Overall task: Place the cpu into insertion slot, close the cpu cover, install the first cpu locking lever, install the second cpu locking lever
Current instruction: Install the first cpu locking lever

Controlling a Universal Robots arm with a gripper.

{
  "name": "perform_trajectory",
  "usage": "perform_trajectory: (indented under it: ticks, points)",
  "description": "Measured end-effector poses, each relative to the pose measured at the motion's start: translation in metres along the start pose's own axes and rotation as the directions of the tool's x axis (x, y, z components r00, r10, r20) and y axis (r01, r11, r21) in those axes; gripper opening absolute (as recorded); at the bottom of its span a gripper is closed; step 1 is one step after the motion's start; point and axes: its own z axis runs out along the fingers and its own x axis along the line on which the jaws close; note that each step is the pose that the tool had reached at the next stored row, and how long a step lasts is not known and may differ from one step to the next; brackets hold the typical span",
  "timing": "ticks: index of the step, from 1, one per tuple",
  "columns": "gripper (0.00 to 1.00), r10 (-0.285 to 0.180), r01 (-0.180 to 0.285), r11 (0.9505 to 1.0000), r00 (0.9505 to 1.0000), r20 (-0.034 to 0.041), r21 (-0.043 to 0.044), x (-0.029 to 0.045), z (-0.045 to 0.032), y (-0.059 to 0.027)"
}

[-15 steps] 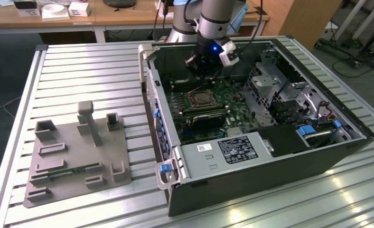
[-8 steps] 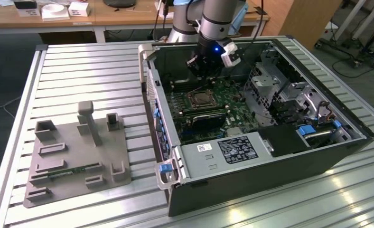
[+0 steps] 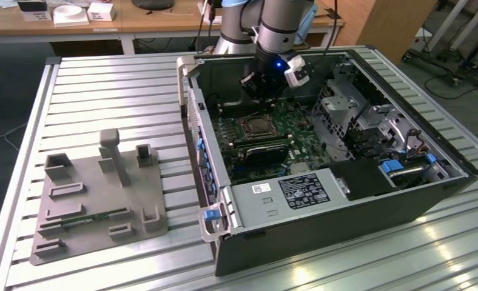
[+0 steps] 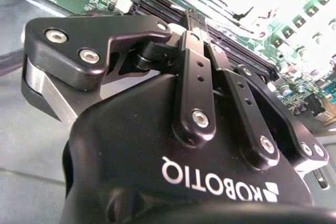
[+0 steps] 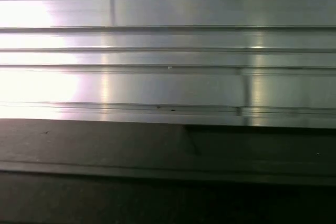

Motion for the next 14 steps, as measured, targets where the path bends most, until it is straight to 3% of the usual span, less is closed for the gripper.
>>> perform_trajectory:
  ticks: [14]
  points:
    - [0.1,0.0,0.0,1.0,1.0,-0.0001,0.0002,-0.0016,0.0082,-0.0004]
